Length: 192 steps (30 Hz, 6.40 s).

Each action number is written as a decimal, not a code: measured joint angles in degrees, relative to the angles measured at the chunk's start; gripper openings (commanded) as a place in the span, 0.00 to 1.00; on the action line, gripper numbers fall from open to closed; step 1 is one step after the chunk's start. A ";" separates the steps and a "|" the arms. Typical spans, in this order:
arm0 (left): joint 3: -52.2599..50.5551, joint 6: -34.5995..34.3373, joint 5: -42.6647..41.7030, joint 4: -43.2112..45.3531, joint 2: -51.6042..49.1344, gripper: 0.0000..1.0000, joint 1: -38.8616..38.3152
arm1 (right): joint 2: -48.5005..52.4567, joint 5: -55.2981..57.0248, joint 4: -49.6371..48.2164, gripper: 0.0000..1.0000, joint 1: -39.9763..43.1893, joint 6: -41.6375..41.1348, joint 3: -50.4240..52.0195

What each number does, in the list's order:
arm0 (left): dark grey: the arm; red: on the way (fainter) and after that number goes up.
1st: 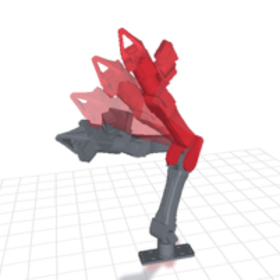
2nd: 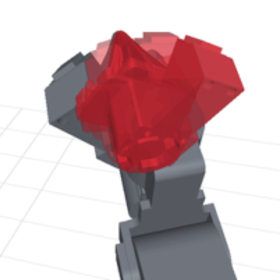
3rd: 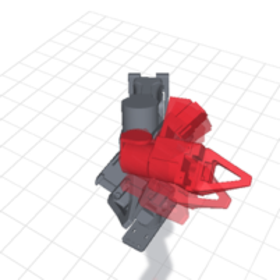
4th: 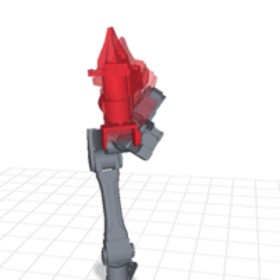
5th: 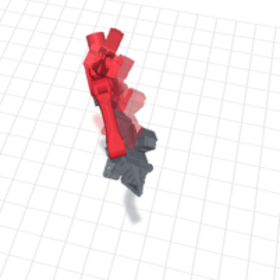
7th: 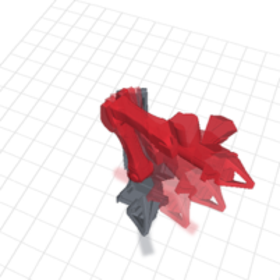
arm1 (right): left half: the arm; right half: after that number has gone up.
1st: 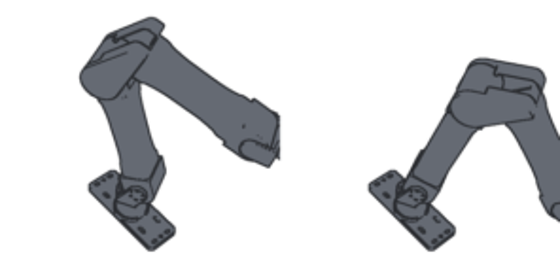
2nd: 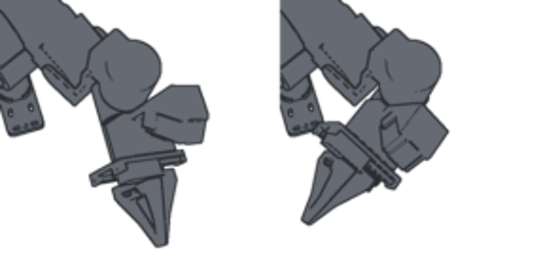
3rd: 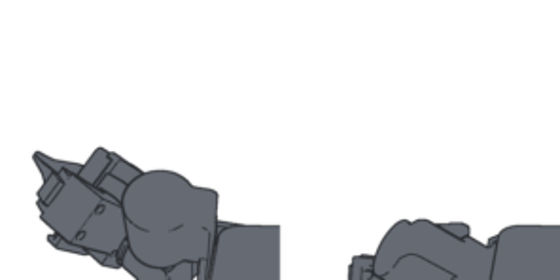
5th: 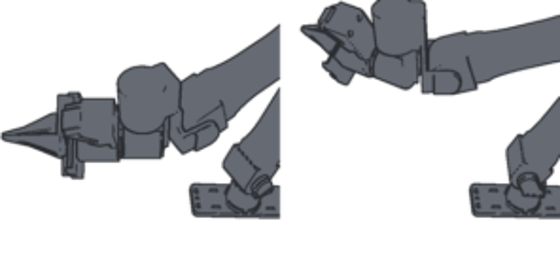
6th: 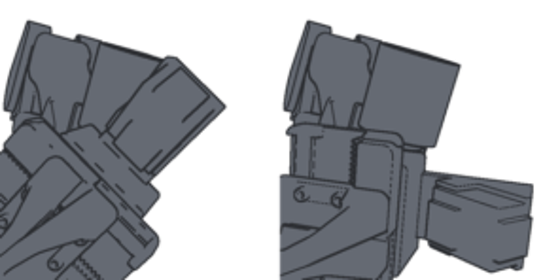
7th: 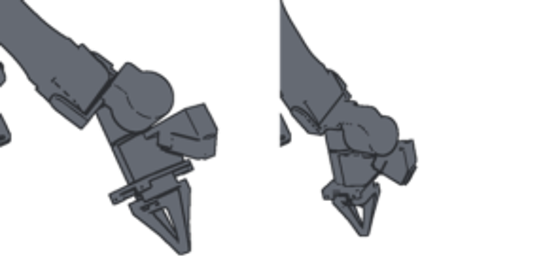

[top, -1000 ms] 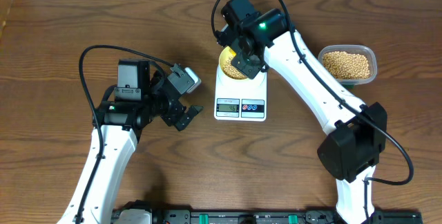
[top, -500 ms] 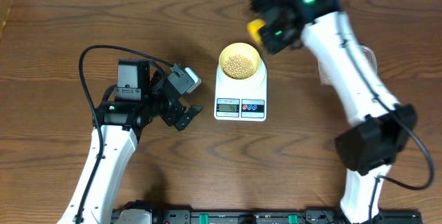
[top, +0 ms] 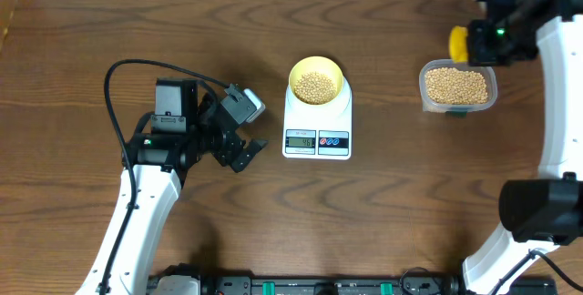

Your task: Scoop item into bowl and weigh 50g on scale

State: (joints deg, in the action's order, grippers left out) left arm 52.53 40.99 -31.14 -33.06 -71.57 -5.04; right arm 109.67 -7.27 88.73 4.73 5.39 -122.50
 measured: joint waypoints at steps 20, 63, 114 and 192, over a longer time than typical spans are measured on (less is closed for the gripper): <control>0.00 0.00 0.00 0.00 0.00 0.98 0.00 | 11.32 3.65 -0.50 0.01 1.29 2.82 3.10; 0.00 0.00 0.00 0.00 0.00 0.98 0.00 | 12.13 -0.52 -3.13 0.01 -0.92 4.13 9.01; 0.00 -0.02 0.00 0.00 0.00 0.98 0.00 | 7.06 -31.85 -16.48 0.01 -7.02 2.08 9.01; 0.00 0.00 0.00 0.00 0.00 0.98 0.00 | 7.06 -18.80 -20.37 0.01 -22.45 6.78 9.01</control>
State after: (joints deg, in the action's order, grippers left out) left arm 52.53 40.99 -31.14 -33.06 -71.57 -5.04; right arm 116.73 -26.06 68.36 -17.72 12.16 -113.49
